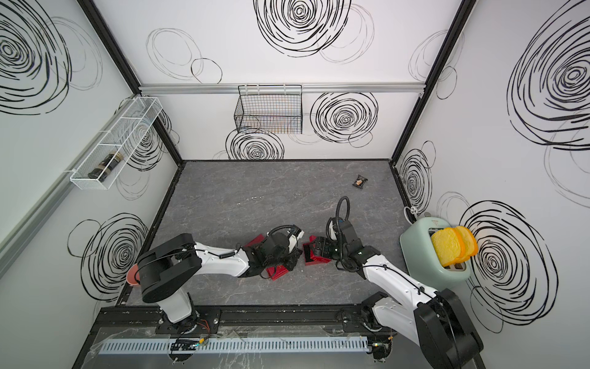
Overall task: Take the necklace out of the lift-off lid jewelry box
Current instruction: Adjust the jewelry box at the center of the board, then close the lid on the jewelry box.
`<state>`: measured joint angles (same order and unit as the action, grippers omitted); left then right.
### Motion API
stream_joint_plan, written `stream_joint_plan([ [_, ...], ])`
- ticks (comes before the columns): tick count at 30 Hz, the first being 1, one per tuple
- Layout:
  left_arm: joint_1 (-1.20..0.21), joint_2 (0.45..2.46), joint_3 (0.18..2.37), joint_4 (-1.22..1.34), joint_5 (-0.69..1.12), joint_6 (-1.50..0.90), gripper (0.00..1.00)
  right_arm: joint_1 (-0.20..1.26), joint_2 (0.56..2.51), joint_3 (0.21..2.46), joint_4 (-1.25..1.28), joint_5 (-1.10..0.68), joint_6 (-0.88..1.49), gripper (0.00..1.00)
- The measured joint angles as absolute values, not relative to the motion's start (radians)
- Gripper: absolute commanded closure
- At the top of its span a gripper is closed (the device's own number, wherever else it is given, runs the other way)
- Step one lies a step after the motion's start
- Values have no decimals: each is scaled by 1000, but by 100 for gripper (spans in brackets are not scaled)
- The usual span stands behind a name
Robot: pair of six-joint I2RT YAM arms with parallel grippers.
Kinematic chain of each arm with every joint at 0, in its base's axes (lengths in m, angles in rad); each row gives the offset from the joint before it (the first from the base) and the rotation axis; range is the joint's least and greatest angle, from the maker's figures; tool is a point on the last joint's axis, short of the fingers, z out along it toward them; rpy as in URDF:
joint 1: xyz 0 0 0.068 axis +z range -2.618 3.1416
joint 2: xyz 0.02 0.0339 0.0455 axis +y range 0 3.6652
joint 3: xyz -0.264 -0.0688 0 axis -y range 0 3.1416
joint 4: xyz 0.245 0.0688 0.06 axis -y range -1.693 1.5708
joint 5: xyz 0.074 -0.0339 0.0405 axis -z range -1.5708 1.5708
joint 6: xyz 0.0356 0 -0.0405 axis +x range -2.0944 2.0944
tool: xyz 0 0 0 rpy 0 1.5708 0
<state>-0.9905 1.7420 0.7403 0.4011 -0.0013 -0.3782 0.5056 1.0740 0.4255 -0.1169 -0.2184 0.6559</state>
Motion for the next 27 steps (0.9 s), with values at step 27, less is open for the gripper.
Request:
stream_joint_plan([
  [27, -966, 1827, 810, 404, 14, -356, 100, 504, 1186, 467, -81, -261, 571, 18],
])
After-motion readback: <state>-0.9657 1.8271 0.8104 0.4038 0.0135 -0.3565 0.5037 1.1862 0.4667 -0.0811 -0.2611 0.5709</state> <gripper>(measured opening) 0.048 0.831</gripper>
